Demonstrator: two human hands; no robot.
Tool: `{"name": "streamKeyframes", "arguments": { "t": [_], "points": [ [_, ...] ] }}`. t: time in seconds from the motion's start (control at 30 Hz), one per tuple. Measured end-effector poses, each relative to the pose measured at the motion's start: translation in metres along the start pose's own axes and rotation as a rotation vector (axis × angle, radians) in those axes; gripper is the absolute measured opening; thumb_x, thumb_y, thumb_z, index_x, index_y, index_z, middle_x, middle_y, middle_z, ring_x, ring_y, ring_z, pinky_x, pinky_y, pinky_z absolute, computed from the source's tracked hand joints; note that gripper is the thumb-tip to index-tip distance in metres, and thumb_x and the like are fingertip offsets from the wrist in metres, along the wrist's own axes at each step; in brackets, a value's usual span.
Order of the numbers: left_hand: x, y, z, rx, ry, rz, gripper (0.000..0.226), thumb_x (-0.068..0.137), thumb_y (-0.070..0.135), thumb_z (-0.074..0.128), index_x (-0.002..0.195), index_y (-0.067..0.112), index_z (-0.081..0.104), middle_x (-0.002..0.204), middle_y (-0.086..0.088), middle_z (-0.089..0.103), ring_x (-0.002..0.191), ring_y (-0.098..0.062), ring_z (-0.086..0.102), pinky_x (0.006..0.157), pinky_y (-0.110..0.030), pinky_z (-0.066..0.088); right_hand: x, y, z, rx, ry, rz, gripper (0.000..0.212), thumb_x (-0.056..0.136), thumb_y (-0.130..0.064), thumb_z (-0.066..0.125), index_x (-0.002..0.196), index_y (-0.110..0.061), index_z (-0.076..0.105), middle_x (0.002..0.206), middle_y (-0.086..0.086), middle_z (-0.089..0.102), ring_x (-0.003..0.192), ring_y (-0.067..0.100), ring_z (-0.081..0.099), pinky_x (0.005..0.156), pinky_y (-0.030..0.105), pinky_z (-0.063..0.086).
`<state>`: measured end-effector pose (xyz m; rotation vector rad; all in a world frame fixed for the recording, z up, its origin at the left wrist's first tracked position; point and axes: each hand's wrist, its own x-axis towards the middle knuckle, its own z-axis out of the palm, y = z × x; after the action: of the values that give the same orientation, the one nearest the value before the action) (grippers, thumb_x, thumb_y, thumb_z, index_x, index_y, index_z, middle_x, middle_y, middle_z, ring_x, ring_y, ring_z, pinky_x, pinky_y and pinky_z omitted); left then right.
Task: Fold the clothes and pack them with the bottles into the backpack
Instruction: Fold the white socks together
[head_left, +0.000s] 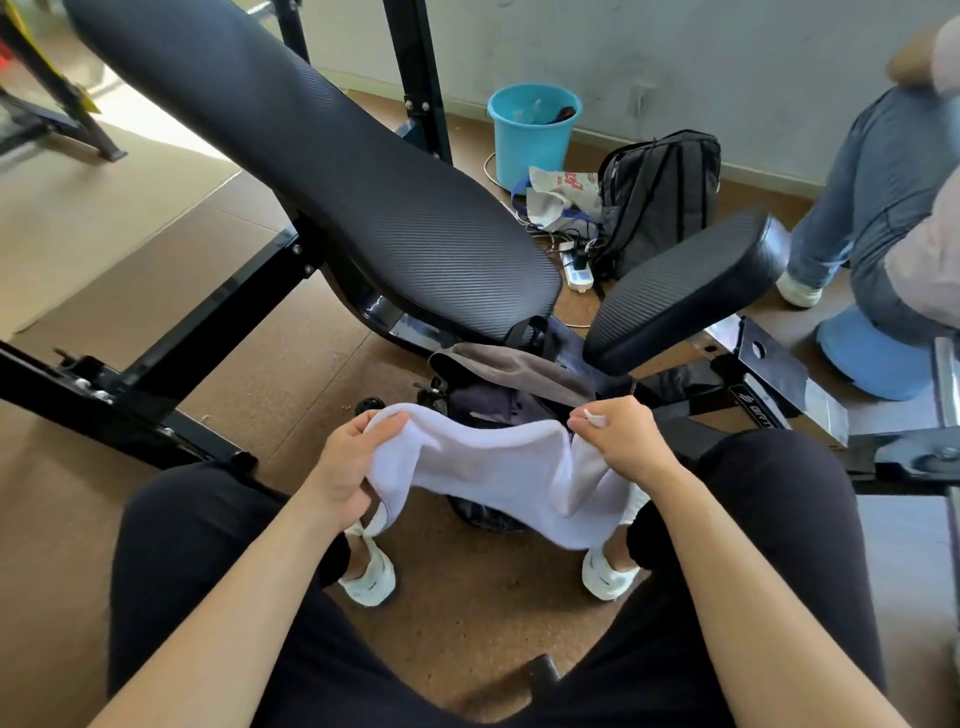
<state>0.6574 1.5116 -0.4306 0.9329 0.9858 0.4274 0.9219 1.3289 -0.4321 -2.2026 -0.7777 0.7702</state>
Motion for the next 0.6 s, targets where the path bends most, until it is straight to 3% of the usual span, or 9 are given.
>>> {"name": "streamKeyframes", "arguments": {
  "t": [0.07,0.13,0.2,0.3,0.47,0.53,0.6],
  "points": [
    [-0.002,0.0,0.001,-0.027,-0.052,-0.031,0.027,0.081,0.028,0.079,0.1,0.01,0.073,0.094,-0.016,0.072,0.087,-0.029,0.068,0.076,-0.041,0.054,-0.003,-0.005,0.002,0.096,0.012,0.031,0.04,0.094,-0.022,0.071,0.057,-0.012,0.063,0.057,0.001,0.059,0.063,0.013,0.053,0.059,0.028,0.042],
    [-0.003,-0.003,0.004,-0.05,-0.106,-0.083,0.036,0.086,0.027,0.074,0.114,0.005,0.071,0.106,-0.021,0.072,0.095,-0.033,0.07,0.083,-0.043,0.056,-0.005,-0.009,0.007,0.198,0.016,0.046,0.036,0.092,-0.024,0.073,0.056,-0.022,0.07,0.058,0.001,0.065,0.065,0.013,0.057,0.06,0.027,0.045],
    [-0.004,-0.008,0.011,-0.043,-0.137,-0.135,0.042,0.089,0.024,0.072,0.124,0.001,0.068,0.117,-0.026,0.07,0.104,-0.04,0.067,0.092,-0.05,0.054,-0.008,-0.011,0.014,0.308,0.018,0.033,0.02,0.093,-0.027,0.074,0.078,-0.015,0.08,0.078,0.011,0.075,0.076,0.014,0.064,0.07,0.032,0.05],
    [-0.009,-0.02,0.026,0.039,-0.13,-0.164,0.039,0.089,0.025,0.073,0.123,0.006,0.071,0.122,-0.027,0.069,0.109,-0.044,0.066,0.102,-0.055,0.05,-0.014,-0.016,0.026,0.458,0.025,0.011,0.023,0.098,-0.022,0.068,0.098,-0.002,0.079,0.104,-0.001,0.078,0.097,0.011,0.071,0.082,0.03,0.053],
    [-0.021,-0.027,0.05,0.058,-0.185,-0.161,0.026,0.098,0.016,0.064,0.121,0.007,0.074,0.117,-0.017,0.074,0.108,-0.032,0.07,0.085,-0.036,0.059,-0.024,-0.019,0.047,0.534,-0.035,-0.03,0.025,0.101,-0.015,0.063,0.123,-0.013,0.073,0.121,0.004,0.074,0.109,0.019,0.071,0.093,0.041,0.06],
    [-0.023,-0.03,0.056,0.068,-0.186,-0.161,0.026,0.098,0.015,0.064,0.122,0.008,0.073,0.117,-0.014,0.075,0.112,-0.032,0.069,0.089,-0.037,0.056,-0.03,-0.024,0.056,0.452,-0.062,-0.063,0.032,0.102,-0.015,0.061,0.133,-0.014,0.066,0.125,0.003,0.071,0.11,0.015,0.07,0.093,0.036,0.06],
    [-0.024,-0.031,0.061,0.084,-0.191,-0.152,0.024,0.098,0.014,0.064,0.119,0.007,0.073,0.114,-0.014,0.076,0.11,-0.032,0.07,0.09,-0.039,0.056,-0.036,-0.03,0.065,0.33,-0.042,-0.127,0.026,0.1,-0.017,0.064,0.126,-0.017,0.069,0.113,-0.002,0.074,0.099,0.007,0.069,0.083,0.027,0.059]
  ]
}}
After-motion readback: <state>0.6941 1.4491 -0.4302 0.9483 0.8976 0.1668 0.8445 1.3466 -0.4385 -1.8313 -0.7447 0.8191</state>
